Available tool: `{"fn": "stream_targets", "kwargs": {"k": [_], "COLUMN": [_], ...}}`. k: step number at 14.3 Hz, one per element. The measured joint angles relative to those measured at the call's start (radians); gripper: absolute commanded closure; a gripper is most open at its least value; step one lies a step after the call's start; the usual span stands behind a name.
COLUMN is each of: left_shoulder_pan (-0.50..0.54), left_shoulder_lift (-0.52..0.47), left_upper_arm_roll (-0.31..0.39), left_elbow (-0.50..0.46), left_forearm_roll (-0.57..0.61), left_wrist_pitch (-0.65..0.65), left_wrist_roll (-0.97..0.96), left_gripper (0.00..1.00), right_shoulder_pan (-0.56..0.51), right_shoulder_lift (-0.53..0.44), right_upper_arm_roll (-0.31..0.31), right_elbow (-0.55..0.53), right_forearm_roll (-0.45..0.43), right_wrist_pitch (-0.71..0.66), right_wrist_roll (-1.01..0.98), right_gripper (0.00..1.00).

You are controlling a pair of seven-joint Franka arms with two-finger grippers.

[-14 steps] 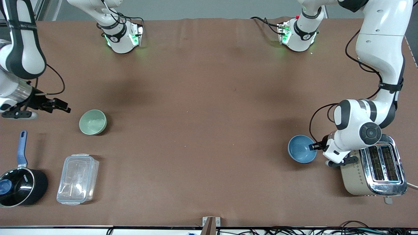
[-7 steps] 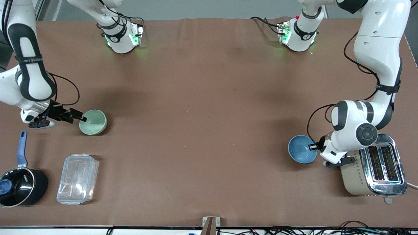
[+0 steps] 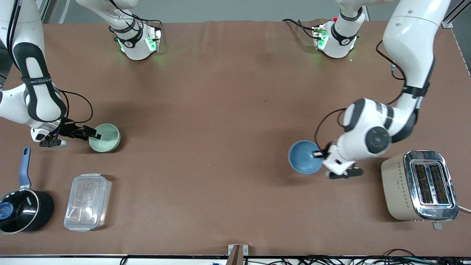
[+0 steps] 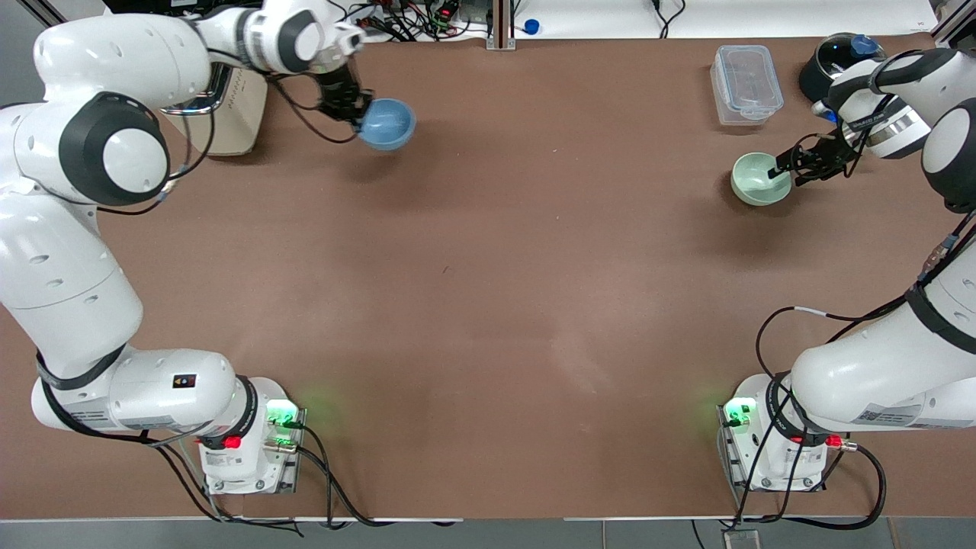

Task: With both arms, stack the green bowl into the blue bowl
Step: 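Slide the blue bowl with the left gripper toward the table middle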

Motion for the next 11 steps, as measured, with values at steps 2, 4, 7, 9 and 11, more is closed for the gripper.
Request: {"fn": "stream_targets", "kwargs": {"k": [2, 4, 7, 9, 11], "left_shoulder_pan": [-0.089, -0.215, -0.369, -0.441, -0.479], "left_shoulder_lift": [-0.001, 0.006, 0.059, 0.109, 0.152], "left_upper_arm_roll": [-0.023, -0.021, -0.019, -0.016, -0.014], "left_elbow": [0.0, 0.008, 0.046, 0.077, 0.094], "left_forearm_roll": [0.007, 0.052, 0.124, 0.141, 0.142], "left_wrist_pitch": [0.0, 0.0, 0.001, 0.012, 0.056], "left_wrist_roll": [-0.06, -0.186, -0.386, -0.47, -0.517], "left_gripper": [1.0, 1.0, 1.0, 1.0, 1.0], "right_shoulder_pan": [0.0, 0.001, 0.003, 0.004, 0.005], "right_shoulder_lift": [0.008, 0.009, 0.01, 0.007, -0.017], "right_upper_arm_roll": [0.0, 0.001, 0.002, 0.002, 0.002], "right_elbow": [0.003, 0.004, 0.005, 0.014, 0.03], "right_forearm_roll": [0.007, 0.009, 0.015, 0.019, 0.02], "right_wrist_pitch": [0.0, -0.001, -0.007, -0.018, -0.029], "right_wrist_roll": [-0.002, -0.002, -0.002, -0.002, 0.001], "right_gripper": [0.95, 1.0, 1.0, 1.0, 1.0]}}
